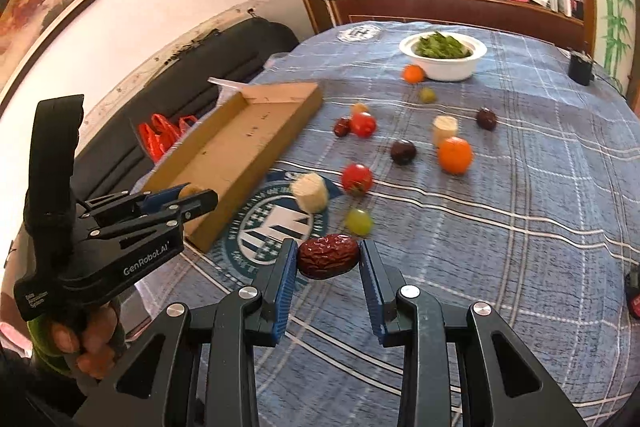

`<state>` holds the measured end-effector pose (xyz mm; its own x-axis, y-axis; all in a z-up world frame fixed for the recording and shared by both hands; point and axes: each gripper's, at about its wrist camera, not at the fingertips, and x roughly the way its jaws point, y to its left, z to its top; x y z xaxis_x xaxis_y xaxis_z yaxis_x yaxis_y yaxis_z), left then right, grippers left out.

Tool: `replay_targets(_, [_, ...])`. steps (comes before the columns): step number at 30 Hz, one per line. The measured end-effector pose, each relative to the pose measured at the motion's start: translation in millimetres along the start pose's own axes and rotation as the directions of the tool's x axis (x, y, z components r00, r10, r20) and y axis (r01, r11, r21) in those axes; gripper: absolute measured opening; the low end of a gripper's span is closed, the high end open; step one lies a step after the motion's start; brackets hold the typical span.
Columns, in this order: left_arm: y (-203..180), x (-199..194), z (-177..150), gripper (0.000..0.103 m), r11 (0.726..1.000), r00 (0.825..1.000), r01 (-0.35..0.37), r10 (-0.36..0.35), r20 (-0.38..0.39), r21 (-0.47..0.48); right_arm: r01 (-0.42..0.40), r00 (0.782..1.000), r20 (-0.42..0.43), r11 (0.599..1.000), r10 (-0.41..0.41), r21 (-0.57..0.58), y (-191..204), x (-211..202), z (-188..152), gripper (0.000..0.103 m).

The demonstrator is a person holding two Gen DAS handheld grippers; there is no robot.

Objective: Organize fruits
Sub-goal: 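Carry the kiwi and date over the cardboard tray with both tools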

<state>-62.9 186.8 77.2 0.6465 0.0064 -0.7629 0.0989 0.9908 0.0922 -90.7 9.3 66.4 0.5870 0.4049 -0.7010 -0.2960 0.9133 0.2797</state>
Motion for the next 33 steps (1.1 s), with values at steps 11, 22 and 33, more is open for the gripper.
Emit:
replay_targets(11, [42.2,2.0,-2.7,0.022,0.995,0.997,-0.081,0.082,0.000,-0.062,-0.084,0.996,0.003,0.995,0.085,-0.052,35.1,11.0,11.2,0.032])
replay_targets(22, [67.3,9.6,-4.9,0.022,0.987,0.994,-0.109,0.108,-0.015,-0.119,-0.120,0.993,-0.030,0.987,0.117,-0.107,65.5,28.7,16.7,0.032])
replay_targets(33, [106.3,22.3,-4.3,0.022,0.973,0.991,-0.131,0.124,-0.046,-0.188,-0.150,0.987,-0.075,0.978,0.140,-0.146,89.5,55.6,27.8,0.032])
